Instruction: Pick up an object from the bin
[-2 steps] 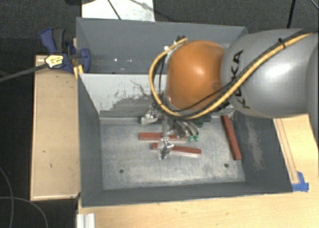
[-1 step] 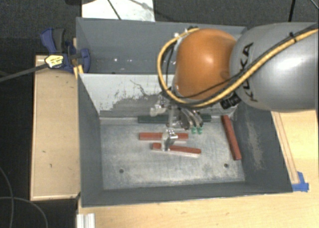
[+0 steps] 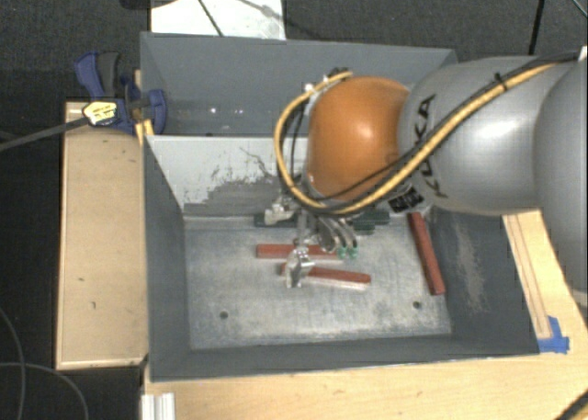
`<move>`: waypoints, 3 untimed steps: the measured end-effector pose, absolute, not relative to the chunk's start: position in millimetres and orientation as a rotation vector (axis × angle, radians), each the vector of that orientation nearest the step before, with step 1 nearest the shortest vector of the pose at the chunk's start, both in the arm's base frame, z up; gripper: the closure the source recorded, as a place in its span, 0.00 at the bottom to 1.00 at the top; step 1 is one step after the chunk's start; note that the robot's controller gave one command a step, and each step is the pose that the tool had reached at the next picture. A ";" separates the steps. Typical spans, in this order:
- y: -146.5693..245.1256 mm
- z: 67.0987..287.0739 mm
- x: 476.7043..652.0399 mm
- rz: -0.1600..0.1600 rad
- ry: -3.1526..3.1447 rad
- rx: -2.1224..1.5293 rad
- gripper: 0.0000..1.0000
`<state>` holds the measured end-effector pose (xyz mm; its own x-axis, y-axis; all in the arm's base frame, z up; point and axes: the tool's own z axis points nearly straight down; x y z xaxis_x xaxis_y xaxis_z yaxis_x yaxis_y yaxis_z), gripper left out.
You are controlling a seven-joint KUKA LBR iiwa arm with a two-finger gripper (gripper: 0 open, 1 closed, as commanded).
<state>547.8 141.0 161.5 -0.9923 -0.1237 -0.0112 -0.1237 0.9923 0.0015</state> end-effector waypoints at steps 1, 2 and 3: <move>140.2 76.2 554.2 0.002 3.139 0.101 1.00; 140.2 76.1 554.2 0.002 3.139 0.103 1.00; 138.4 100.5 545.8 -0.001 3.145 -0.023 1.00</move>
Offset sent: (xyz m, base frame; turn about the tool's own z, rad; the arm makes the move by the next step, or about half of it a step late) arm 0.0000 0.0000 0.0000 0.0000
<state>545.8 138.4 100.5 -0.9999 -0.0146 0.0038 -0.0146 0.9999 -0.0005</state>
